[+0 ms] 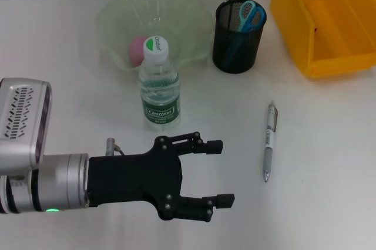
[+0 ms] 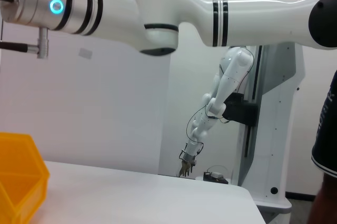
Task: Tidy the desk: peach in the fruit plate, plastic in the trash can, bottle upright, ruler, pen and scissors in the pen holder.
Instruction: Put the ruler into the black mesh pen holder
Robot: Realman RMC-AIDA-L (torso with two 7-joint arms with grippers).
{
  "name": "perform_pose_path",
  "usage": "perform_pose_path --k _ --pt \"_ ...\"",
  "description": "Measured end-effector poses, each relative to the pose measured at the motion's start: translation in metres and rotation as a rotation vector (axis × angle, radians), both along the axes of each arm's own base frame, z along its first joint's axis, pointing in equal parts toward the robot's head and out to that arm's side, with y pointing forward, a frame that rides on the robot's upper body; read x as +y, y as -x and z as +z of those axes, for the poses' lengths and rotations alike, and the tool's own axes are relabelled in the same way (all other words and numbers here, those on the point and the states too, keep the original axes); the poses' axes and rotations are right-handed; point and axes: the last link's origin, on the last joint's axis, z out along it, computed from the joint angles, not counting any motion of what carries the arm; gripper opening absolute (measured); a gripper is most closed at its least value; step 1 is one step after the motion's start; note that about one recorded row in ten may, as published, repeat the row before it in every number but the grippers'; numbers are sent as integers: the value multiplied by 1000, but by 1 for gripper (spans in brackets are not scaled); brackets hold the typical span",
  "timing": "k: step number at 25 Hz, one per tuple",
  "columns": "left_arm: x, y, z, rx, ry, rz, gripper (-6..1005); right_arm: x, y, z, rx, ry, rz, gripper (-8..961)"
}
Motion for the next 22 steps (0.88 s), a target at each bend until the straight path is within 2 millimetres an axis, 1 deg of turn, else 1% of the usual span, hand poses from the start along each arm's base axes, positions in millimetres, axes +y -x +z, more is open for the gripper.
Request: perform_pose_path --k 2,3,4,5,13,22 --pt "0 0 0 0 0 1 842 -2 -7 -4 -11 -27 15 380" --pt "0 0 0 0 0 1 841 -2 -7 -4 -11 -27 15 380" --pt "0 0 0 0 1 1 841 -4 -13 -8 -11 -41 23 381" --pt "0 0 0 0 1 1 841 -4 -13 -8 -11 -41 23 381" --pt "-3 1 2 -11 12 18 842 -16 -33 -20 16 -105 81 384" --pt "-2 0 1 -17 29 37 841 -21 -47 -31 -40 -131 99 388"
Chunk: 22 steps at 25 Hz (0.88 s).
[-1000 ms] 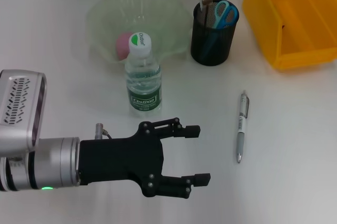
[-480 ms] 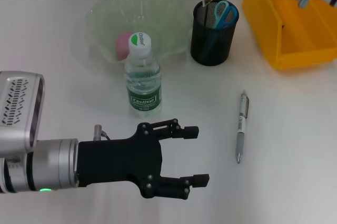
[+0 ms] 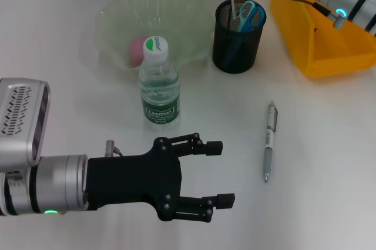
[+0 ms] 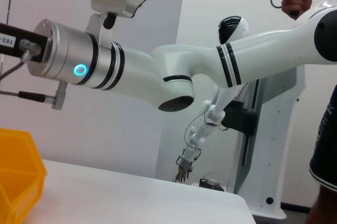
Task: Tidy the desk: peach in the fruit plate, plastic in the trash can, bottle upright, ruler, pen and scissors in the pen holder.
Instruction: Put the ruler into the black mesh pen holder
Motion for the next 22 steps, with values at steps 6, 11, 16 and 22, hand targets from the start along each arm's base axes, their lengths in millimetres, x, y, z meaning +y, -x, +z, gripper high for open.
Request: perform_pose_path --k 6,11,16,22 --pt "1 -2 0 -3 7 3 842 3 -5 -6 18 -32 -25 390" --pt "0 -1 0 -3 7 7 842 4 -8 -11 30 -26 -48 392" --pt "0 -1 0 -4 4 2 842 3 -9 -15 51 -14 -61 394" --pt "0 -1 0 -3 5 -1 841 1 -12 -21 47 9 -77 397"
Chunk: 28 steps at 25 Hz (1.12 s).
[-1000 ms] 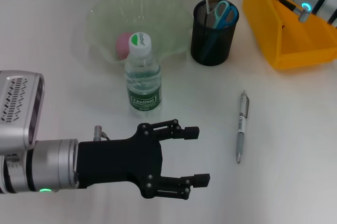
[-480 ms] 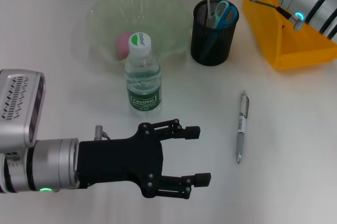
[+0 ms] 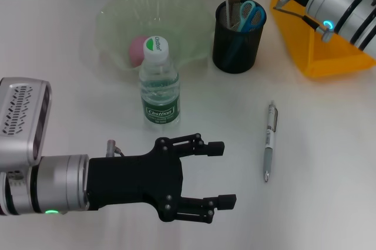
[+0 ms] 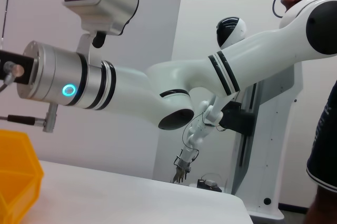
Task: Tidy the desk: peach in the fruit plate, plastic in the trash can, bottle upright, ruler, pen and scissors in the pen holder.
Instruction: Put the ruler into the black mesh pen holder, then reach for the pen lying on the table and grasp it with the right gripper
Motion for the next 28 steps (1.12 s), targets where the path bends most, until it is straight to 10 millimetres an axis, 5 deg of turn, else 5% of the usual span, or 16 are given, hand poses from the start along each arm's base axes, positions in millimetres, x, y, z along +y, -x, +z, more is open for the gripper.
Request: perform_pose_path --k 11,13,15,21,28 --pt "1 -1 1 -1 -5 -9 841 -6 -7 -3 -4 15 -4 401" --pt "1 -1 1 2 -4 -12 842 -9 -7 0 21 15 4 644" --pt "1 -1 1 3 -2 -14 842 -14 -6 8 78 21 23 657" --pt "1 -2 1 2 -3 -18 842 -35 5 64 230 119 46 684" --pt "1 -2 1 3 0 -21 842 -68 23 113 -10 351 -128 685"
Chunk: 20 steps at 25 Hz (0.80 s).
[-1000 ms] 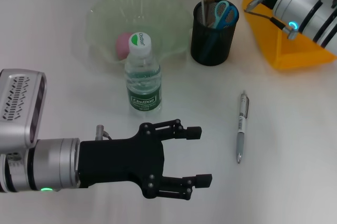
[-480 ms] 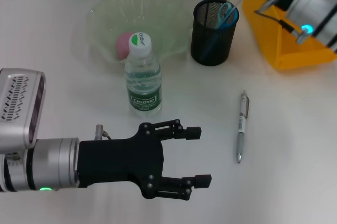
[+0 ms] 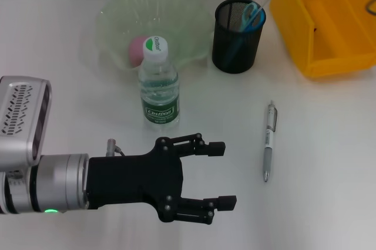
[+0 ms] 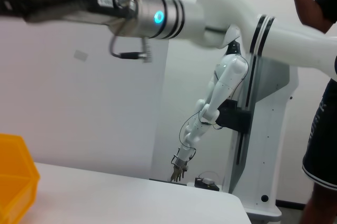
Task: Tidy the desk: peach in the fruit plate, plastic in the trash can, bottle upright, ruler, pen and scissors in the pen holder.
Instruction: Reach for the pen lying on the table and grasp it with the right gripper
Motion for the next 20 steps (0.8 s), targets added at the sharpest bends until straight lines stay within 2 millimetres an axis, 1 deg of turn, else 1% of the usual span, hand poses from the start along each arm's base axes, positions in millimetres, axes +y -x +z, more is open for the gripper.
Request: perform_pose_path --k 2,5,8,11,12,15,20 --pt "0 0 0 0 0 -1 841 -9 0 4 -130 105 -86 684" --pt "-1 0 0 1 3 1 841 -18 -2 3 -275 236 -235 684" --pt "-1 1 -1 3 5 1 842 -20 -11 -1 -433 292 -406 682" --pt "-1 1 -2 7 6 1 841 -19 -17 -12 -541 313 -524 676" --pt "-1 1 -2 7 6 1 841 -19 -16 -17 -563 323 -542 674" --pt "0 1 -2 9 7 0 841 -18 -14 -33 -615 348 -591 727" --pt "1 0 -3 12 3 -12 841 -10 -14 -56 -661 372 -645 727"
